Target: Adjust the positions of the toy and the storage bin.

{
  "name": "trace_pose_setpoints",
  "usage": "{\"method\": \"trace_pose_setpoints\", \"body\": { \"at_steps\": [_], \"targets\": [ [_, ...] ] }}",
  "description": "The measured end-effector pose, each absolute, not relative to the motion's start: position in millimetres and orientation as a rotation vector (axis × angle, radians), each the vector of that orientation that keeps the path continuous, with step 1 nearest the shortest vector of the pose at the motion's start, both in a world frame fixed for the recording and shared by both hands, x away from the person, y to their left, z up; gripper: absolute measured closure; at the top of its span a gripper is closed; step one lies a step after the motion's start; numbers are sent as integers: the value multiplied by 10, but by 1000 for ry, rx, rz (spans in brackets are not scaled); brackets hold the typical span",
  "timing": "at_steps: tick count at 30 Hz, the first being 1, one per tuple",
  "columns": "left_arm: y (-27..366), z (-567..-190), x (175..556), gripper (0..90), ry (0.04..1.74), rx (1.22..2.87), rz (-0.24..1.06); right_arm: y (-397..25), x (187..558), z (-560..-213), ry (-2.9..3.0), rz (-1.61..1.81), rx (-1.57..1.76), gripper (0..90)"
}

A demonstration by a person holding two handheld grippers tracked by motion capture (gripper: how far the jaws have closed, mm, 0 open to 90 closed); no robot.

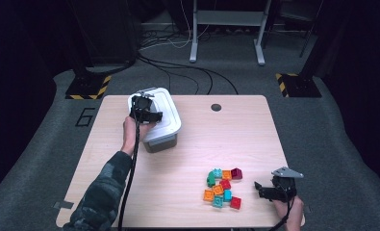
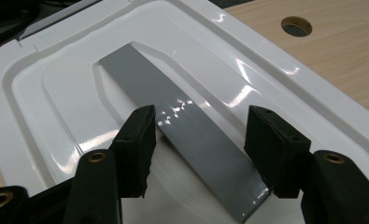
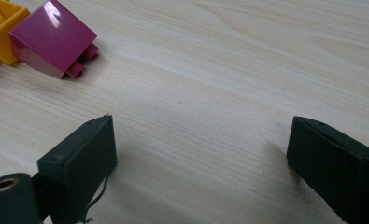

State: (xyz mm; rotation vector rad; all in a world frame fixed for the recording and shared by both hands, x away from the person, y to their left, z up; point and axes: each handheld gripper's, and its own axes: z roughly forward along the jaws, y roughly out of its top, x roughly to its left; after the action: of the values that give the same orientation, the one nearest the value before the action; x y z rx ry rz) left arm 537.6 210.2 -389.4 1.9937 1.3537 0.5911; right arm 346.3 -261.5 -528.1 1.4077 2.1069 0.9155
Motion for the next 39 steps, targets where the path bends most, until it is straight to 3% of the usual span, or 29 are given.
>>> {"method": "trace_pose_setpoints", "body": {
  "at_steps": [2,21,39],
  "targets": [
    [2117,-3894,5364,472,1351,1990,597,-2615,3462,-5281,2106,916,1407,76],
    [2151,-3895,5226,552,1273,2032,642,-2615,3460,-5281,2102,915,1406,83],
    [2138,-3888,5050,632,1164,2092,605,-2615,3461,-5280,2103,918,1409,85]
  ]
}}
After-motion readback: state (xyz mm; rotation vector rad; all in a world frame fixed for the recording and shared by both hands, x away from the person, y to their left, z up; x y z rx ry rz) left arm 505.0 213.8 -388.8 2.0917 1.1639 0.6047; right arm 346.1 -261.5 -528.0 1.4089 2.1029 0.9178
